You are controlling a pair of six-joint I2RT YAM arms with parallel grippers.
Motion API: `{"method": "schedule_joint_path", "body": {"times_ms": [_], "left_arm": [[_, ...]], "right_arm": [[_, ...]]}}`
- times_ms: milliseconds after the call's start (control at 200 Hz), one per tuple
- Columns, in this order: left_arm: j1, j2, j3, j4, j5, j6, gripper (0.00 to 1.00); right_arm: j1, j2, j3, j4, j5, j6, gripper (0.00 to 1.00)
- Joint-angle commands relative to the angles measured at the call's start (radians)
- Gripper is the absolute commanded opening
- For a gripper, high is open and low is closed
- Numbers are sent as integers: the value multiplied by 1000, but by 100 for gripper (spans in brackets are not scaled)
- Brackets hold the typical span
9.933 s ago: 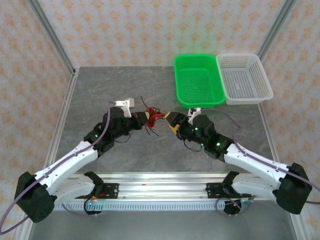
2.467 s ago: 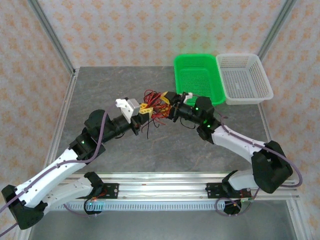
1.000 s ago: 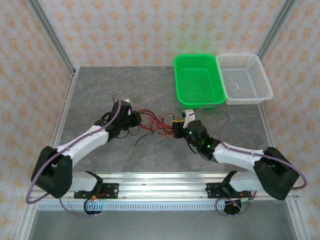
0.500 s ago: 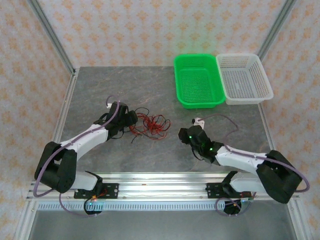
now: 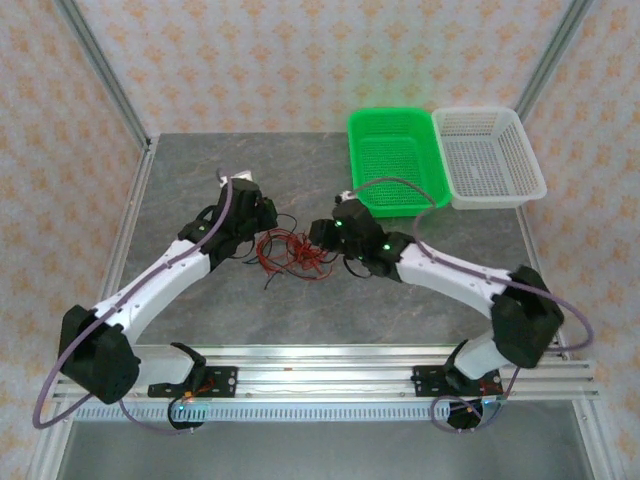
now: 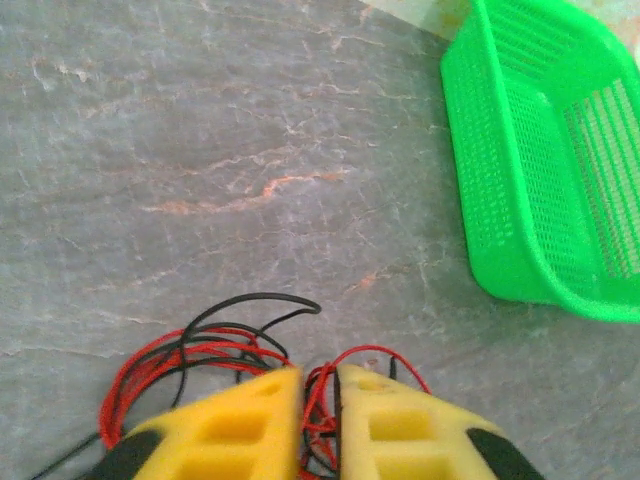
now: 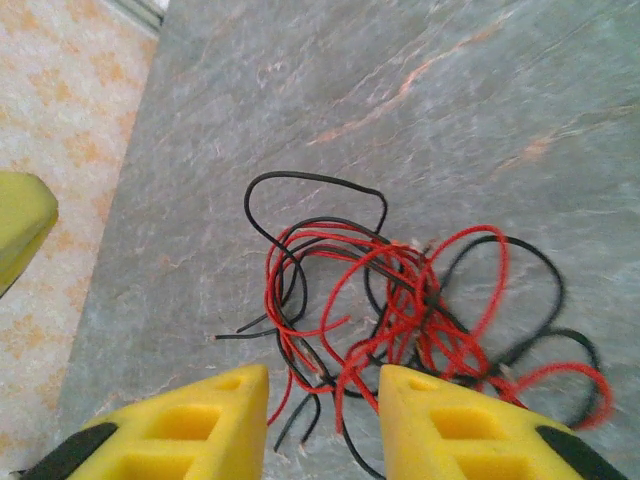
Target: Untangle the cables
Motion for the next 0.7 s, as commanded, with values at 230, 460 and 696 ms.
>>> {"method": "schedule_joint_path", "body": {"times_ms": [230,460,696], "left_arm": [[47,323,-55,209,46,-3,5],[69,488,-78,314,78,-6,4],[108,631,-148,405,60,-34,0]], "right_arm": [[16,372,279,-247,100,-63,46],[23,409,177,-275,185,-39,40],[24,226,-53,-328,315,-17,35]]}}
